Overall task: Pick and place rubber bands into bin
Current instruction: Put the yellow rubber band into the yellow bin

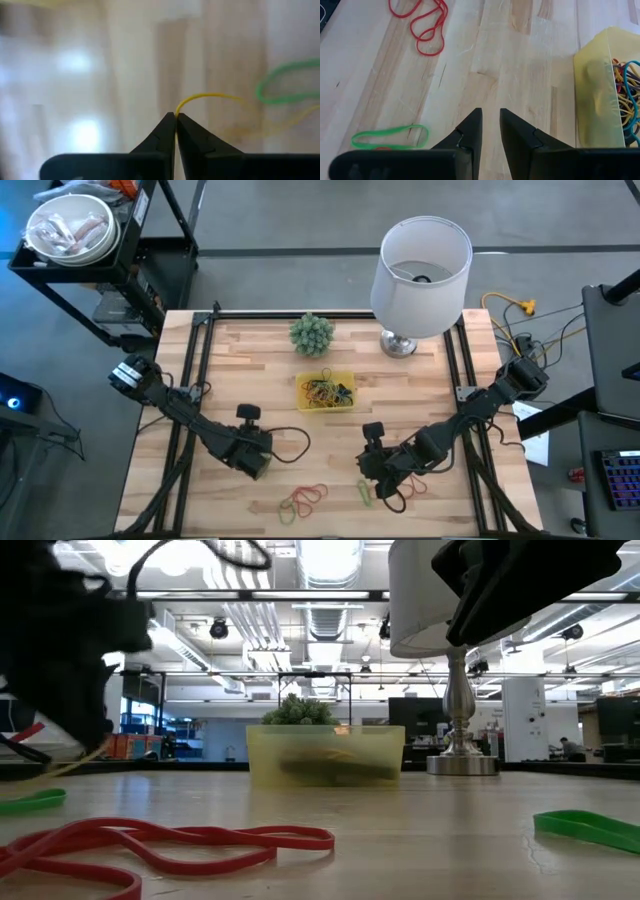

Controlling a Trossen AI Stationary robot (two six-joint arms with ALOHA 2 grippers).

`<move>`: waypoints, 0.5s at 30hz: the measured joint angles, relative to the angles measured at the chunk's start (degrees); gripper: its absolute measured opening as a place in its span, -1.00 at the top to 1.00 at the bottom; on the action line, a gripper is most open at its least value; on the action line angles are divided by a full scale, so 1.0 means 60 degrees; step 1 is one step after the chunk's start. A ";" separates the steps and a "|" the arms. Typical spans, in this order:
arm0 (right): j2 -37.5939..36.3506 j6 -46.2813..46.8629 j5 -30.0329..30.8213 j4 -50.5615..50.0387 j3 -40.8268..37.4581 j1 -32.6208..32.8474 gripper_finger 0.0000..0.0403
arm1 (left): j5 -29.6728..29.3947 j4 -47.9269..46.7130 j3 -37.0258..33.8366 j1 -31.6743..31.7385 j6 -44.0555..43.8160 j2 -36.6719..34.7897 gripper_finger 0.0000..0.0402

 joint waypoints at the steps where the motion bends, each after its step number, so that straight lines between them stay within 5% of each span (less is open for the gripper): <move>1: 0.0000 -0.0004 0.0000 0.0004 0.0000 0.0000 0.70 | -0.0276 -0.0215 0.0167 0.0000 -0.0014 -0.0004 1.00; 15: 0.0000 0.0007 -0.0001 0.0000 0.0000 0.0000 0.70 | -0.4008 -0.1507 0.2437 0.0200 0.1722 -0.0019 1.00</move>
